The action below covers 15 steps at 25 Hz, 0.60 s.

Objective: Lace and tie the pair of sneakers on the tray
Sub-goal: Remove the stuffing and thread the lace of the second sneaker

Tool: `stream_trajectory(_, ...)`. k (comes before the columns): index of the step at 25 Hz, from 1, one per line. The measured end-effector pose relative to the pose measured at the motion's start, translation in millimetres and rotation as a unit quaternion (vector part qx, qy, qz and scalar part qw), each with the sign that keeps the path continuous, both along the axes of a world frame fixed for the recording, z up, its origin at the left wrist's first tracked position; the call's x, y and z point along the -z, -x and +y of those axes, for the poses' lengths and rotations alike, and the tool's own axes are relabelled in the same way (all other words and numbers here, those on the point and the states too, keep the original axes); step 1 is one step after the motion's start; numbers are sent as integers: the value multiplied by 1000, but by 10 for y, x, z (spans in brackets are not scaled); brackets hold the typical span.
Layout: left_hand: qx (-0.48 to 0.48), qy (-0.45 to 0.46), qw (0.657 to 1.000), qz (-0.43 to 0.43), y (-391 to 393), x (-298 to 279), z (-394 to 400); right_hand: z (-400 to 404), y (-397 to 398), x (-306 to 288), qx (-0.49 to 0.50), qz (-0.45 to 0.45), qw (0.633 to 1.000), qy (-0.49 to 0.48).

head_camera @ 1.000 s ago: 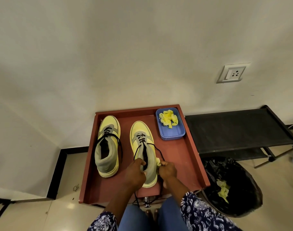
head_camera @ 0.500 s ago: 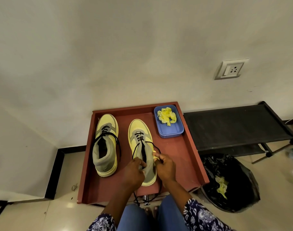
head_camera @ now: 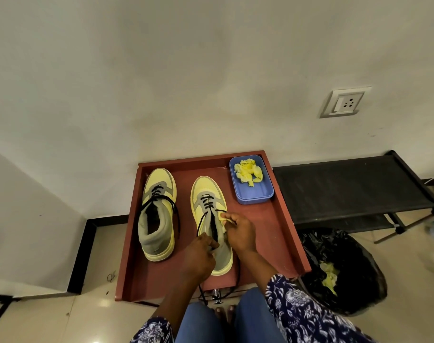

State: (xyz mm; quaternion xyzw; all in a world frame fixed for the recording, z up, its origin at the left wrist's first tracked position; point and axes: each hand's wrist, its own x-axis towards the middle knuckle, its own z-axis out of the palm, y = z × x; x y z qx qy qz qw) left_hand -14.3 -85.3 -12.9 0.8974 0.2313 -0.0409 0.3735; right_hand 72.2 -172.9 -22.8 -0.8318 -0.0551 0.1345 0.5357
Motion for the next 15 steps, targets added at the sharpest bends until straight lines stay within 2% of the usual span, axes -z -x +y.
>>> stream_trajectory(3,-5,4,1000,-2,2,8,-4,-38,47,36,-15,-44,998,38)
stream_trajectory(5,-10,6,1000,-5,11,15,-3,-109,163,122,11,-33,999,42)
stream_trajectory(10,-18,11,1000,-8,14,29,10,-191,568,353,118,58,991,32)
stream_trajectory(15,-14,0,1000,-10,13,41,1,-36,969,369,184,198,963,-16)
